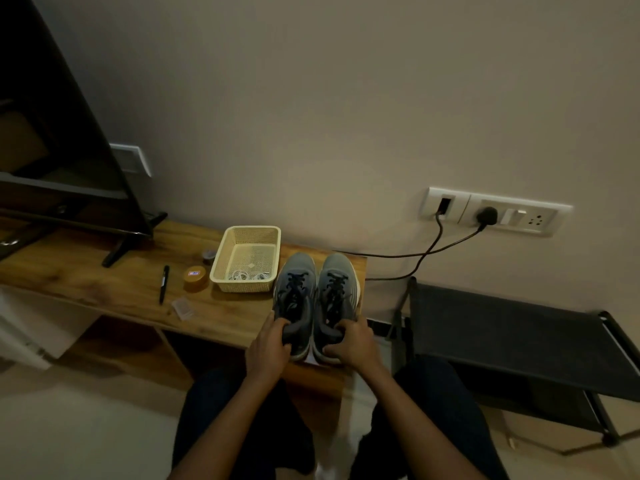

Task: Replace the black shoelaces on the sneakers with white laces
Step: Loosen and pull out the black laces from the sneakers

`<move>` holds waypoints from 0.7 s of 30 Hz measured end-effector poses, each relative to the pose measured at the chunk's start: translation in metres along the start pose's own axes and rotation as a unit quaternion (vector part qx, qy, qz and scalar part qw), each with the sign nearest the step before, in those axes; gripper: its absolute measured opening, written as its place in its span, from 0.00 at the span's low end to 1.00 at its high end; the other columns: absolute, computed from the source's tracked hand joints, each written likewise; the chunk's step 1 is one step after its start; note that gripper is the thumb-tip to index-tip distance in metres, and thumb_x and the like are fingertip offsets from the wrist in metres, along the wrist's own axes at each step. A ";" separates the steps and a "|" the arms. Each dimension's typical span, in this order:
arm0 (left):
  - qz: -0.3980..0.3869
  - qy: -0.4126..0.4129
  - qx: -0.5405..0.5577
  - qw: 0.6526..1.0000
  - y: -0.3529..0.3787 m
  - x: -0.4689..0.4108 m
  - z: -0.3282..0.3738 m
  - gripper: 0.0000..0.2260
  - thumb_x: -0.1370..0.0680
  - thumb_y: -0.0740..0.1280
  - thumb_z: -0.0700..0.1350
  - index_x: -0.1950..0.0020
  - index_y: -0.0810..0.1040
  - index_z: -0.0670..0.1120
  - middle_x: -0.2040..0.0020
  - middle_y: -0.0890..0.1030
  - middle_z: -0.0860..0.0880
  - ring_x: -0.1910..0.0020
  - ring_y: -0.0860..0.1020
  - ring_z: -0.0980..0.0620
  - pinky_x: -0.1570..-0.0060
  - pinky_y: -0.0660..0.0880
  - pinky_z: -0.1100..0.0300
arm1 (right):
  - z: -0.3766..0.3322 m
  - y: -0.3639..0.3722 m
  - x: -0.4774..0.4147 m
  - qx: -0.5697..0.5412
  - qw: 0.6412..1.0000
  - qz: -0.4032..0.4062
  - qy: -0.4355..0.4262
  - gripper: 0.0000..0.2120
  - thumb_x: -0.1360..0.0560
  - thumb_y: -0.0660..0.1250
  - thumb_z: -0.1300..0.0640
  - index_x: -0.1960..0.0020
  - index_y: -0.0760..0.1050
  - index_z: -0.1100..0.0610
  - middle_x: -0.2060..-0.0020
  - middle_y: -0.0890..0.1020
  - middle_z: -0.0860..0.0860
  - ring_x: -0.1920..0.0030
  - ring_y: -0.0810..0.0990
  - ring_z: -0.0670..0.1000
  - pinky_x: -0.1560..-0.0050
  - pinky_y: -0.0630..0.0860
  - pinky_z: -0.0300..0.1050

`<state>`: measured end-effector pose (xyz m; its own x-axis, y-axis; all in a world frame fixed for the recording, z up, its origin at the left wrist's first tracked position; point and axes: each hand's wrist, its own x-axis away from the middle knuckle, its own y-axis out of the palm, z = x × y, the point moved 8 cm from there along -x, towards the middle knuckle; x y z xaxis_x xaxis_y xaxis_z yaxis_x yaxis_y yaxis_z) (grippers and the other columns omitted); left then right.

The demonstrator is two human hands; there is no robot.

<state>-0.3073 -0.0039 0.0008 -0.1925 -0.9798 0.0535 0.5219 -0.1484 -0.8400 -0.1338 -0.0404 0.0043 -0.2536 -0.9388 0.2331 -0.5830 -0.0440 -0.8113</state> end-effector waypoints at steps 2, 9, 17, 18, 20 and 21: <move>-0.012 -0.040 -0.015 0.999 -0.004 -0.002 0.007 0.26 0.27 0.70 0.53 0.31 0.65 0.52 0.32 0.66 0.47 0.36 0.68 0.46 0.41 0.70 0.53 | -0.001 -0.016 -0.009 -0.042 0.997 -0.061 0.017 0.21 0.31 0.73 0.50 0.43 0.77 0.60 0.47 0.79 0.57 0.46 0.78 0.55 0.46 0.76 0.50; 0.115 0.110 -0.077 0.984 -0.037 -0.033 0.078 0.15 0.21 0.62 0.48 0.35 0.71 0.58 0.39 0.75 0.58 0.38 0.68 0.55 0.39 0.52 0.54 | -0.024 -0.087 -0.047 -0.083 0.987 0.095 -0.100 0.07 0.26 0.65 0.63 0.51 0.81 0.60 0.57 0.80 0.54 0.58 0.76 0.47 0.59 0.73 0.39; 0.039 0.143 -0.154 0.977 0.001 -0.074 0.080 0.14 0.23 0.64 0.47 0.39 0.73 0.59 0.39 0.74 0.58 0.35 0.66 0.53 0.34 0.40 0.47 | -0.023 -0.039 -0.080 0.011 0.983 0.037 -0.177 0.11 0.28 0.64 0.66 0.48 0.79 0.57 0.54 0.66 0.50 0.51 0.67 0.50 0.55 0.68 0.42; 0.040 0.149 -0.159 0.975 0.003 -0.075 0.081 0.12 0.23 0.64 0.47 0.41 0.74 0.58 0.41 0.74 0.58 0.36 0.67 0.53 0.34 0.39 0.47 | -0.023 -0.037 -0.082 0.018 0.982 0.041 -0.183 0.11 0.29 0.63 0.66 0.50 0.79 0.56 0.54 0.67 0.50 0.52 0.68 0.50 0.57 0.68 0.42; 0.043 0.155 -0.155 0.975 0.005 -0.078 0.082 0.08 0.22 0.62 0.47 0.45 0.74 0.55 0.43 0.75 0.57 0.38 0.68 0.53 0.34 0.39 0.47 | -0.027 -0.033 -0.086 0.040 0.980 0.042 -0.191 0.08 0.29 0.63 0.67 0.55 0.77 0.56 0.53 0.68 0.52 0.52 0.69 0.53 0.57 0.70 0.45; 0.051 0.155 -0.137 0.977 0.003 -0.079 0.081 0.06 0.22 0.61 0.47 0.46 0.74 0.55 0.45 0.75 0.57 0.40 0.69 0.54 0.33 0.40 0.48 | -0.029 -0.032 -0.088 0.051 0.980 0.040 -0.189 0.07 0.29 0.63 0.66 0.58 0.74 0.56 0.52 0.69 0.53 0.51 0.70 0.54 0.56 0.71 0.47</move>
<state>-0.2231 0.0620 0.0374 -0.4158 -0.8937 -0.1687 0.3179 0.0309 -0.9476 -0.1155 0.0537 0.0250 0.0201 -0.9993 -0.0327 -0.4879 0.0187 -0.8727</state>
